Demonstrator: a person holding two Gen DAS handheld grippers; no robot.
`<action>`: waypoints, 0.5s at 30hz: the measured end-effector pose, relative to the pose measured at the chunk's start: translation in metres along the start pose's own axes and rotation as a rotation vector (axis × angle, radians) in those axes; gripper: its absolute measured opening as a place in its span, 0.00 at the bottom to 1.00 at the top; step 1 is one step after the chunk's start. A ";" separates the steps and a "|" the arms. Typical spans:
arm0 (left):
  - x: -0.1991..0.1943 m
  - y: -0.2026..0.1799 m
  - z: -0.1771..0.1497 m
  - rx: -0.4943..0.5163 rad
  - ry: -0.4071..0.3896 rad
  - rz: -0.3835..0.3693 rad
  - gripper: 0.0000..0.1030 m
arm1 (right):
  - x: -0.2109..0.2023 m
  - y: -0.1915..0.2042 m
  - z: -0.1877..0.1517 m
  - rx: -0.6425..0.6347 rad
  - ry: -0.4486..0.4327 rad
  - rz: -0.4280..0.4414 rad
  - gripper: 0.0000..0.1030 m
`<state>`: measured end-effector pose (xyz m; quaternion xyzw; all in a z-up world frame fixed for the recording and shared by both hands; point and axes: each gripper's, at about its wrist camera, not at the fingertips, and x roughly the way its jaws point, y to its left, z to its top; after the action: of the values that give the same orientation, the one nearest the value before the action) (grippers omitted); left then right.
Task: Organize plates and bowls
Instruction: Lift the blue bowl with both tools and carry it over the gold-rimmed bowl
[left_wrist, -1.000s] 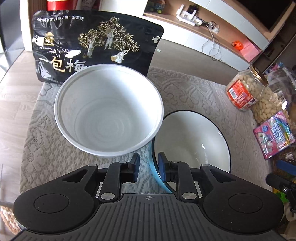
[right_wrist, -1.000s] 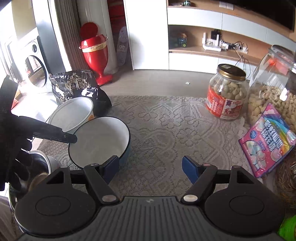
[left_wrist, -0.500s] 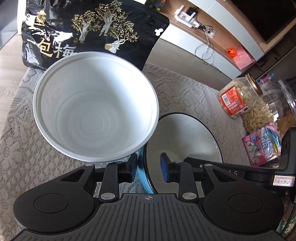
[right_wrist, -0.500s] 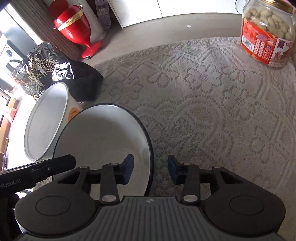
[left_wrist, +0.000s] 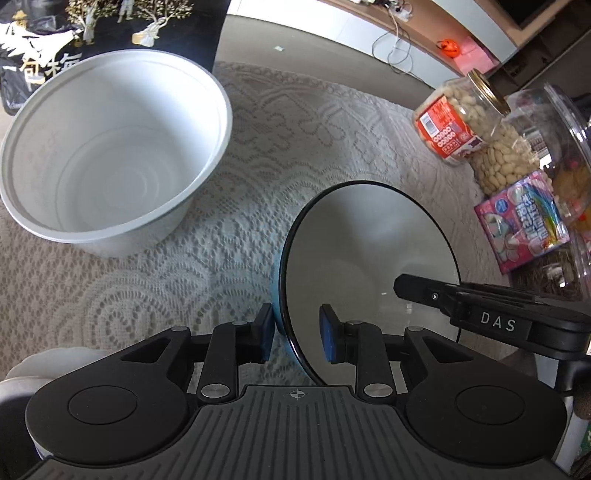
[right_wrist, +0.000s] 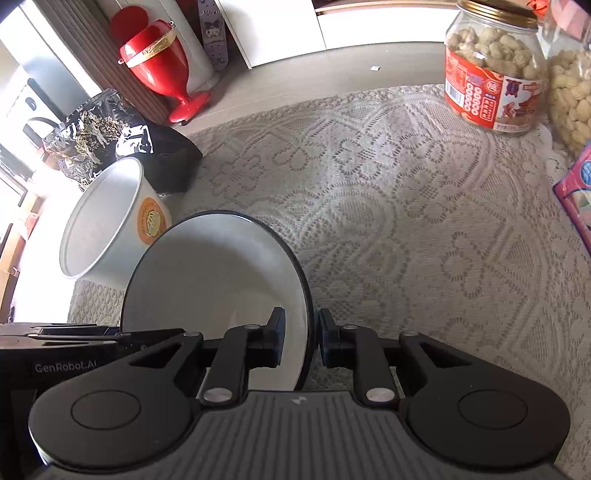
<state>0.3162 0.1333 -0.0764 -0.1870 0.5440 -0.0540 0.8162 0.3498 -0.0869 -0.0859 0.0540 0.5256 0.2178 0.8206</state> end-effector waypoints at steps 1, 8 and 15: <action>0.001 -0.003 0.000 0.007 -0.012 0.011 0.28 | 0.001 -0.004 -0.002 0.010 0.004 0.010 0.18; 0.013 -0.011 0.017 -0.008 -0.014 0.076 0.30 | 0.002 -0.010 -0.009 -0.027 -0.022 0.045 0.18; 0.027 0.002 0.011 -0.025 0.019 0.010 0.26 | 0.018 -0.011 -0.013 -0.022 0.027 0.074 0.19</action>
<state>0.3373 0.1297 -0.0969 -0.1939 0.5535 -0.0447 0.8087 0.3477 -0.0908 -0.1101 0.0616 0.5317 0.2543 0.8055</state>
